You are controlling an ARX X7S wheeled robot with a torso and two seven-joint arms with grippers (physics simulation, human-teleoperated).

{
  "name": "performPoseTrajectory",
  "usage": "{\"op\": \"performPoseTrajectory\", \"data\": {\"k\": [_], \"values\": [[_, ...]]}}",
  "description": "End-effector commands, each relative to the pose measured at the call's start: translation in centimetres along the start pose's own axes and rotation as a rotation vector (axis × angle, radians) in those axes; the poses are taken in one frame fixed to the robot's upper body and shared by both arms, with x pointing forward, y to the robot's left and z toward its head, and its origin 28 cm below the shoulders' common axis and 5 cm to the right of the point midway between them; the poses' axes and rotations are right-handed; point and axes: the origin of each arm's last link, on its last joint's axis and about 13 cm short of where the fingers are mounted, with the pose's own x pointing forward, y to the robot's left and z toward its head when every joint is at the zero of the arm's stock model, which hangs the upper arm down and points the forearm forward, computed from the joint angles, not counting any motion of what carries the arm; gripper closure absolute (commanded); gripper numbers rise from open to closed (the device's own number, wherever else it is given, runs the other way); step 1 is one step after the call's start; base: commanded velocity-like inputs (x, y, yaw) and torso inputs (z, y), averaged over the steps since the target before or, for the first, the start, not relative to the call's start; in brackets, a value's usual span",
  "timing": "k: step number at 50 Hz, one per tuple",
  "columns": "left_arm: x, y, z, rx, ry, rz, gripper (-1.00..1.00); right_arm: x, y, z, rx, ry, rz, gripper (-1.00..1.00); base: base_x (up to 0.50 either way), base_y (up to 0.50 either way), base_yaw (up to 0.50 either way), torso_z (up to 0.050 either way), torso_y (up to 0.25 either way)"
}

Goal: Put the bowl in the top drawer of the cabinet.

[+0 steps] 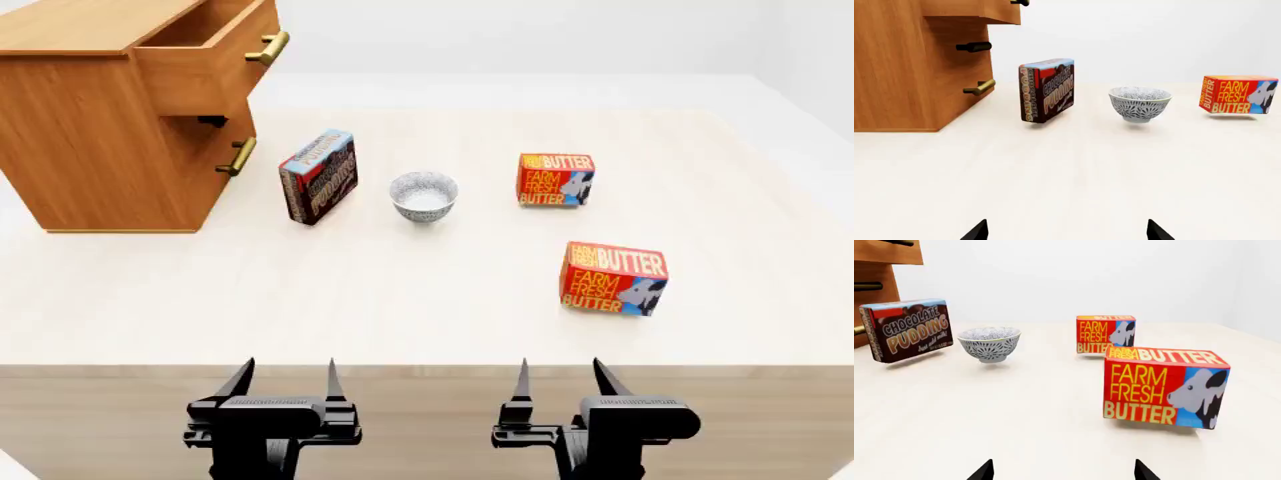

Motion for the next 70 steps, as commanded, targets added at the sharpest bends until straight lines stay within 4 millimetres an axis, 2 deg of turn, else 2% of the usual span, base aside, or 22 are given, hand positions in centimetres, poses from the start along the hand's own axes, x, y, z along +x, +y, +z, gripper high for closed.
{"op": "performPoseTrajectory", "data": {"k": [1, 28, 70], "values": [[0.0, -0.03, -0.03, 0.005, 0.001, 0.001, -1.0, -0.01, 0.01, 0.01, 0.005, 0.002, -0.003, -1.0, 0.0, 0.0, 0.0, 0.0, 0.0], [-0.15, -0.13, -0.15, 0.052, 0.005, 0.009, -1.0, -0.11, -0.12, 0.09, 0.029, 0.012, -0.016, -1.0, 0.0, 0.0, 0.0, 0.0, 0.0], [-0.18, -0.15, -0.16, 0.056, 0.003, -0.01, -1.0, -0.2, -0.2, 0.19, 0.042, -0.002, -0.016, -1.0, 0.0, 0.0, 0.0, 0.05, 0.005]]}}
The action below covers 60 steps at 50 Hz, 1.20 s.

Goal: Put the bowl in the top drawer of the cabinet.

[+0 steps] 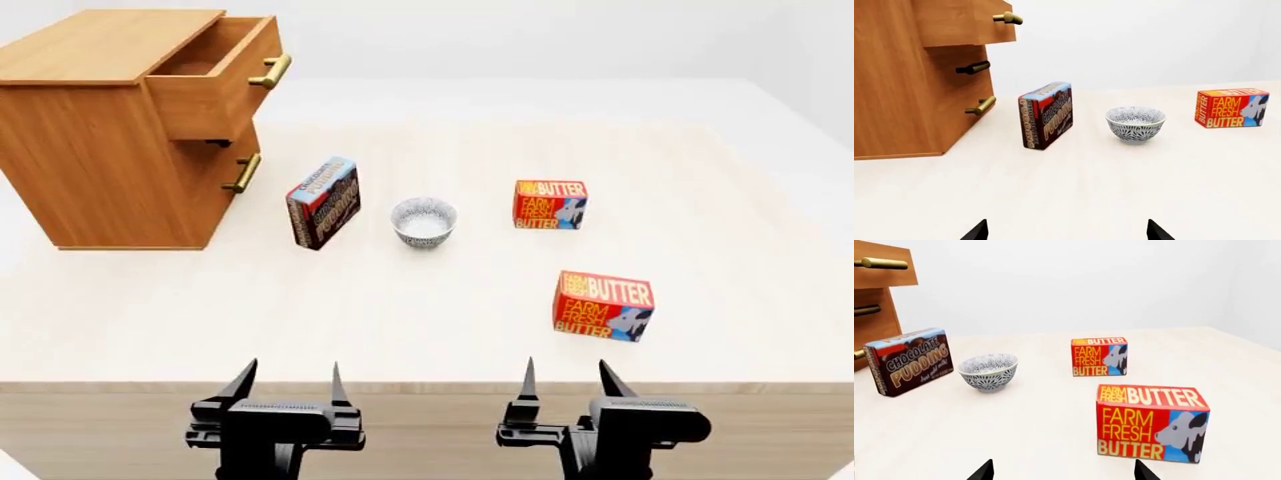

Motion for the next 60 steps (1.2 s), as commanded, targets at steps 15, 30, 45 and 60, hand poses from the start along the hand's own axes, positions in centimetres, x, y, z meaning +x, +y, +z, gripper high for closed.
{"op": "performPoseTrajectory", "data": {"k": [15, 30, 45, 60], "values": [[0.0, 0.0, 0.0, -0.007, -0.001, -0.002, -1.0, 0.0, 0.0, 0.1, 0.005, -0.005, 0.003, -1.0, 0.0, 0.16, 0.0, 0.01, 0.001], [-2.2, 1.1, 6.7, 0.004, -0.118, 0.04, -1.0, -1.9, 0.2, 7.0, 0.068, -0.152, -0.004, -1.0, 0.0, 0.0, 0.0, 0.0, 0.0], [-4.6, 0.6, 9.6, 0.051, -0.19, 0.014, -1.0, -5.3, 1.0, 10.8, 0.064, -0.254, 0.069, -1.0, 0.01, 0.0, 0.0, 0.0, 0.0], [-4.7, 0.6, 9.3, 0.063, -0.177, 0.011, -1.0, -5.3, 0.8, 10.7, 0.072, -0.252, 0.067, -1.0, 0.5, 0.0, 0.0, 0.0, 0.0]]}}
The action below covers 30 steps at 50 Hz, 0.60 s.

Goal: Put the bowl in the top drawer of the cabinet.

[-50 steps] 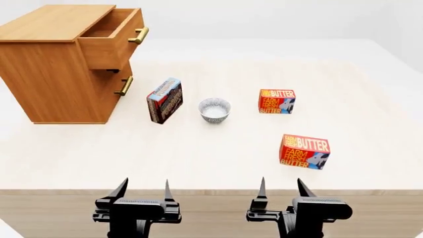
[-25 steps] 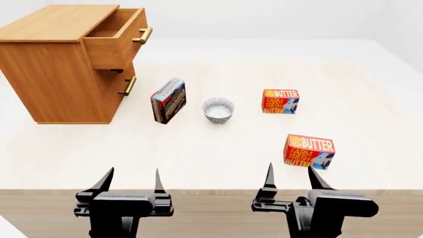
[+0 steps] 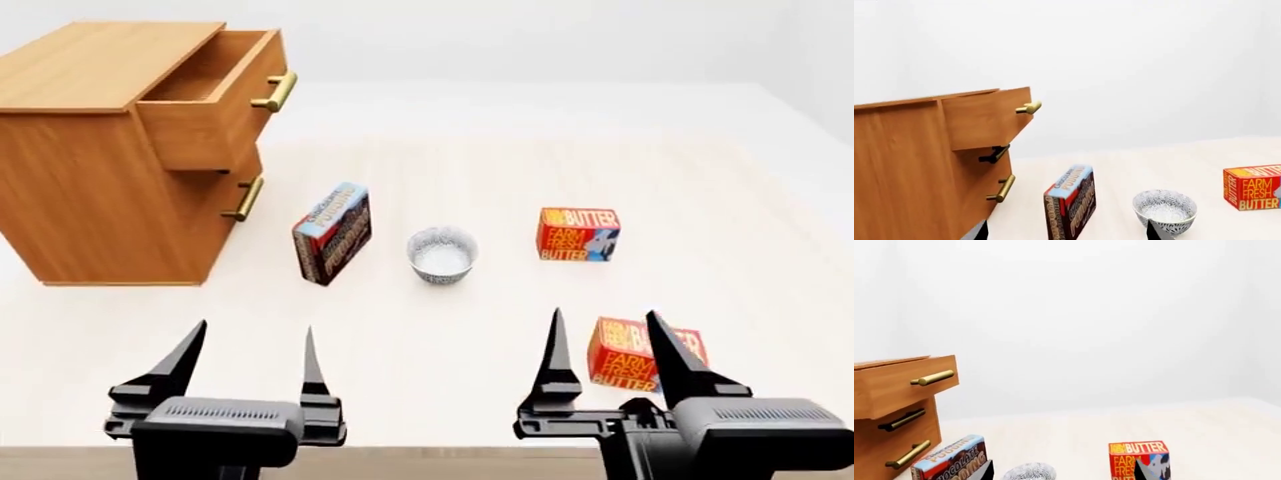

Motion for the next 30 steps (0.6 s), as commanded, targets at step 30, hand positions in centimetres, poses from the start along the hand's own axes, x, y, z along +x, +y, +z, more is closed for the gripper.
{"op": "performPoseTrajectory", "data": {"k": [30], "values": [[-0.2, 0.09, 0.4, 0.003, -0.004, -0.008, -1.0, -0.29, 0.14, 0.96, 0.007, -0.013, 0.004, -1.0, 0.5, 0.0, 0.0, 0.0, 0.001]]}}
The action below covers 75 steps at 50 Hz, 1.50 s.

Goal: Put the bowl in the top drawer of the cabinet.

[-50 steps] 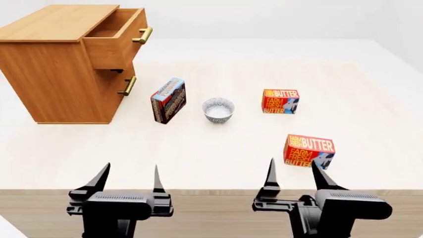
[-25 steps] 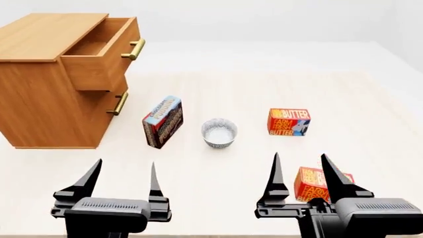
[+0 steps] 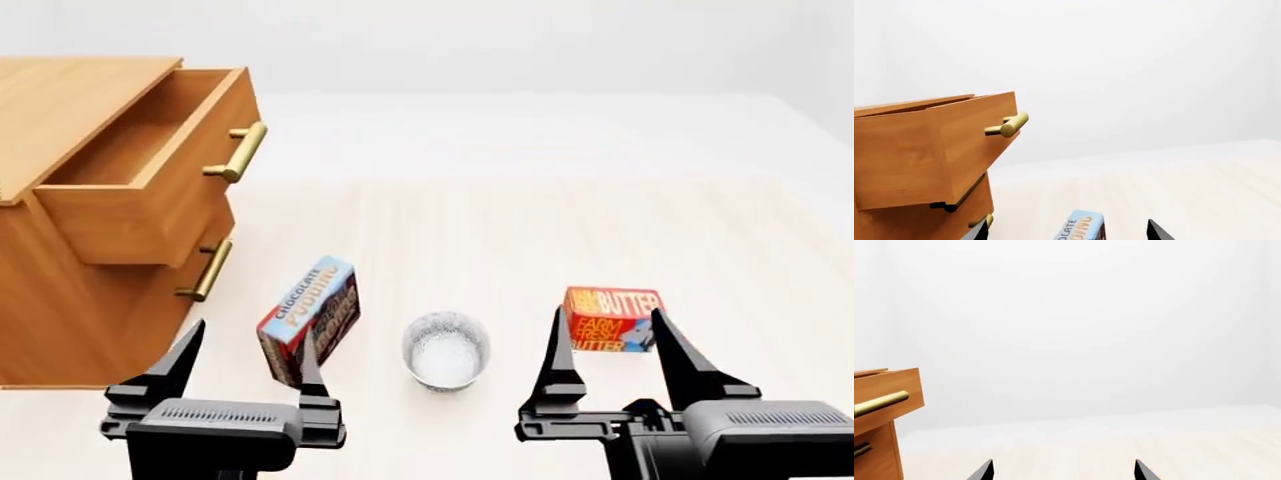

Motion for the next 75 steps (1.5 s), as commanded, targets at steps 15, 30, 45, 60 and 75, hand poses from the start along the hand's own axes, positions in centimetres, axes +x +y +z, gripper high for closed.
{"op": "performPoseTrajectory", "data": {"k": [15, 30, 45, 60, 75], "values": [[0.2, 0.1, -0.1, -0.003, 0.008, 0.006, -1.0, 0.0, 0.0, 0.0, 0.005, -0.006, -0.004, -1.0, 0.12, 0.0, 0.0, 0.0, 0.0], [7.0, 2.2, 10.1, 0.077, -0.016, -0.101, -1.0, -0.1, -0.2, 0.1, 0.012, -0.003, -0.006, -1.0, 0.0, 0.0, 0.0, 0.0, 0.0], [16.3, 3.4, 17.4, 0.05, 0.152, -0.024, -1.0, -0.5, -0.5, 0.7, 0.016, -0.007, -0.004, -1.0, 0.0, 0.0, 0.0, 0.0, 0.0], [18.9, 3.4, 21.7, 0.188, 0.114, 0.089, -1.0, -0.6, -0.3, 1.3, 0.009, -0.013, 0.005, -1.0, 0.0, 0.0, 0.0, 0.0, 0.0], [21.1, 5.5, 20.9, 0.154, 0.399, 0.286, -1.0, -0.5, -0.6, 1.6, 0.012, -0.016, -0.013, -1.0, 0.0, 0.0, 0.0, 0.0, 0.0]]}}
